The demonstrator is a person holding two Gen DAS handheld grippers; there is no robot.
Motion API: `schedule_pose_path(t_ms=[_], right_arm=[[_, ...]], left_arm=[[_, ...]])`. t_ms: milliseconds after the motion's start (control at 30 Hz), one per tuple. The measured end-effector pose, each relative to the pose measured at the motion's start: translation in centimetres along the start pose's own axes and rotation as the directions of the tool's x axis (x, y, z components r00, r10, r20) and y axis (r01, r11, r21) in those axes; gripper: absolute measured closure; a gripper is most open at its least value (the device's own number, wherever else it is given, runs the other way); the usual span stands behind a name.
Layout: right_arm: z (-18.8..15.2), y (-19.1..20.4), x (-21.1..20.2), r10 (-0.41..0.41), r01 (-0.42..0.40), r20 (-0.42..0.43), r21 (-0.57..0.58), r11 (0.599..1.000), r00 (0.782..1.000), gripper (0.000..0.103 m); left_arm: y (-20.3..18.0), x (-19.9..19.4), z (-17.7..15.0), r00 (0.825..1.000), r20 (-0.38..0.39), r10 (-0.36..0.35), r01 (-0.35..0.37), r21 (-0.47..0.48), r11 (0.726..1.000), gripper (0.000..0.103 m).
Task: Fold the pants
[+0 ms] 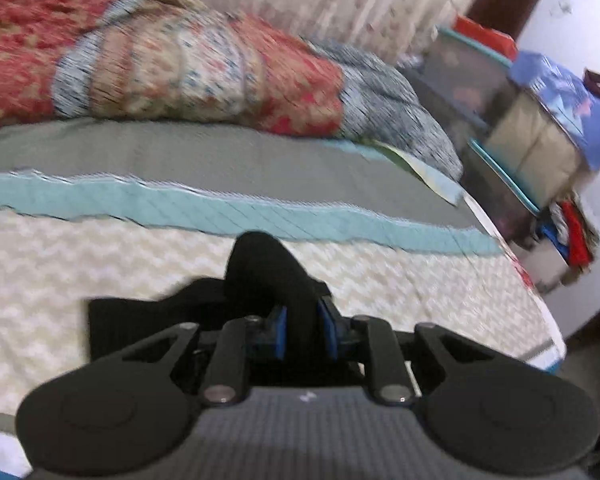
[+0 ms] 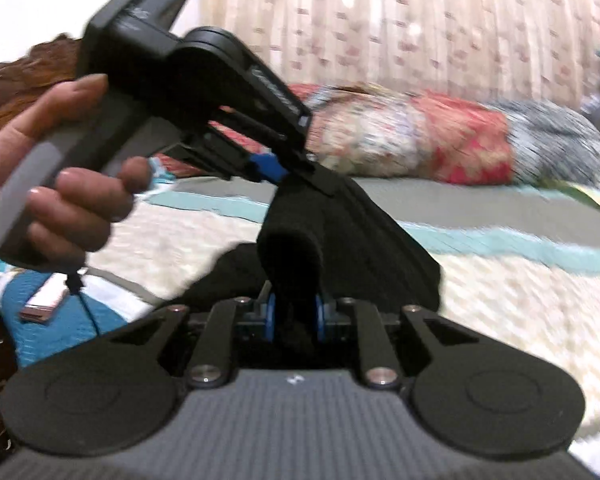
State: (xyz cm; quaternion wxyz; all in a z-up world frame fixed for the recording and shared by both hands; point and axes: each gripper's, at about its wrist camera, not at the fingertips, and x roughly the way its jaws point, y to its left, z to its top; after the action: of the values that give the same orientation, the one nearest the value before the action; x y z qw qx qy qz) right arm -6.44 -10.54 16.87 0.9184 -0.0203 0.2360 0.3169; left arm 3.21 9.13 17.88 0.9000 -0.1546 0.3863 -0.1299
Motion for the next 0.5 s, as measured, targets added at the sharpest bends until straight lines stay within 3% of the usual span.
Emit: schedule_pose_path(t_ms=[167, 233, 333, 400, 433, 467, 500], right_arm=[[1.2, 5.0, 3.8, 0.092, -0.095, -0.036, -0.068, 0.993, 0.995, 0.083], [0.9, 6.9, 6.0, 0.126, -0.133, -0.077, -0.104, 0.986, 0.989, 0.088], [-0.4, 8.7, 8.7, 0.150, -0.176, -0.159, -0.160, 0.971, 0.976, 0.088], [-1.1, 9.0, 9.0, 0.139, -0.171, -0.189, -0.164, 0.972, 0.972, 0.085], [-1.1, 8.6, 8.6, 0.149, -0.176, -0.181, -0.143, 0.974, 0.972, 0.083], [-0.9, 8.1, 8.0, 0.164, -0.187, -0.178, -0.123, 0.975, 0.970, 0.076], [-0.8, 7.6, 7.3, 0.180, -0.199, -0.175, -0.099, 0.975, 0.968, 0.066]], left_arm=[[6.1, -2.8, 0.1, 0.996, 0.060, 0.067, -0.063, -0.073, 0.995, 0.086], [8.2, -2.5, -0.6, 0.993, 0.032, 0.111, -0.107, -0.110, 0.988, 0.086], [10.4, -1.2, -2.3, 0.988, -0.033, 0.152, -0.155, -0.148, 0.977, 0.086], [11.1, -0.2, -3.4, 0.985, -0.065, 0.158, -0.167, -0.157, 0.973, 0.074], [11.3, 0.2, -3.9, 0.985, -0.074, 0.158, -0.168, -0.157, 0.973, 0.063], [11.4, 0.5, -4.3, 0.984, -0.079, 0.159, -0.170, -0.155, 0.973, 0.054], [11.4, 0.9, -4.4, 0.984, -0.080, 0.159, -0.170, -0.153, 0.973, 0.051]])
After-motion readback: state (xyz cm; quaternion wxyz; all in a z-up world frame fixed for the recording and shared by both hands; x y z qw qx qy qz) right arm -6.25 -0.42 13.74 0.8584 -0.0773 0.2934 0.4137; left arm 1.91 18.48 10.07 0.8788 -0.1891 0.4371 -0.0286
